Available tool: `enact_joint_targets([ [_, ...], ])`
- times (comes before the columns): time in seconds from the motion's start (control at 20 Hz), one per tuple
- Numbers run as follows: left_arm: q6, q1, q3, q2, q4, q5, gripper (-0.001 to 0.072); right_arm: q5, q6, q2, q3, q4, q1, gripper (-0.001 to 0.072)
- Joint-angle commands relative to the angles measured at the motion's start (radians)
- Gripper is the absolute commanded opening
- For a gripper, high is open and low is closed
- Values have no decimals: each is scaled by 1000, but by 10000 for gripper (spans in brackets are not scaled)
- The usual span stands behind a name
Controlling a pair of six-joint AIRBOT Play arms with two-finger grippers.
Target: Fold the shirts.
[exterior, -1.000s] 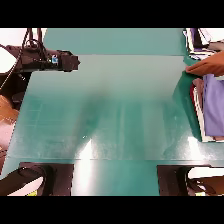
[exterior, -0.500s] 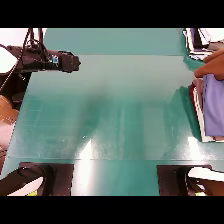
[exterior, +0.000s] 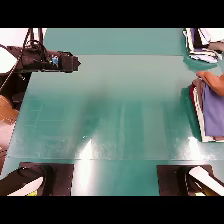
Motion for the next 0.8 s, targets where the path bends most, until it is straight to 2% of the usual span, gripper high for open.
enact_joint_targets([
  [0.0,2,-1,0,0,1,-1,24,26,31,117,-237,-135,-84,23],
  [0.05,2,-1,0,0,1,-1,25,32,31,134,-284,-145,-106,124],
  [0.15,2,-1,0,0,1,-1,24,51,31,139,-351,-161,-160,555],
  [0.2,2,-1,0,0,1,0,25,72,40,128,-362,-166,-186,620],
  [0.3,2,-1,0,0,1,0,25,90,79,105,-341,-116,-206,619],
  [0.4,1,-1,0,0,1,0,25,74,79,100,-295,11,-174,617],
  [0.55,0,-1,0,0,0,-21,25,41,78,101,-206,148,-17,617],
  [0.65,0,0,0,0,0,-27,25,14,78,101,-150,153,134,615],
  [0.7,0,-1,0,0,0,-19,25,-3,78,101,-129,150,212,566],
  [0.75,0,0,0,0,0,-8,25,-24,78,101,-110,146,289,480],
])
